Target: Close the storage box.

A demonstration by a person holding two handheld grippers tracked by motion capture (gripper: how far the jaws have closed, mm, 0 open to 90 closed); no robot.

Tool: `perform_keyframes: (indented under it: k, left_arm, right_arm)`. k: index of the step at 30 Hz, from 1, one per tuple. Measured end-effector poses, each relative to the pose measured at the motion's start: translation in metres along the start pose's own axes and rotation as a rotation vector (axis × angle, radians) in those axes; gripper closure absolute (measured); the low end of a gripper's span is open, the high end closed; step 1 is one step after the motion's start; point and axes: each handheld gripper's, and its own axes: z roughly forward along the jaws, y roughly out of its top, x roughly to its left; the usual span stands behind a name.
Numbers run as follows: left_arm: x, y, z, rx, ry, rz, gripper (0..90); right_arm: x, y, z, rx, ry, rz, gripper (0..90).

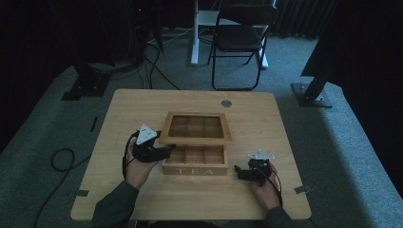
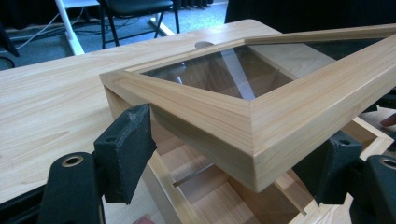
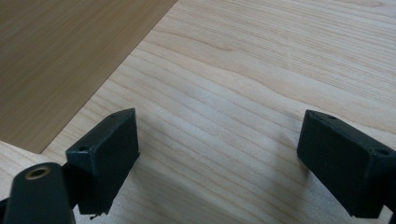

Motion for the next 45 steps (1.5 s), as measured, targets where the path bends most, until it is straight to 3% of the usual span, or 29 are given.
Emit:
perform_keyframes:
  k: [45]
  left_arm:
    - [-0.007,-0.031,0.0,0.016,-0.01,-0.006,26.3]
  right_arm:
    - [0.0,0.0,0.0,0.002,0.002,-0.001,12.2]
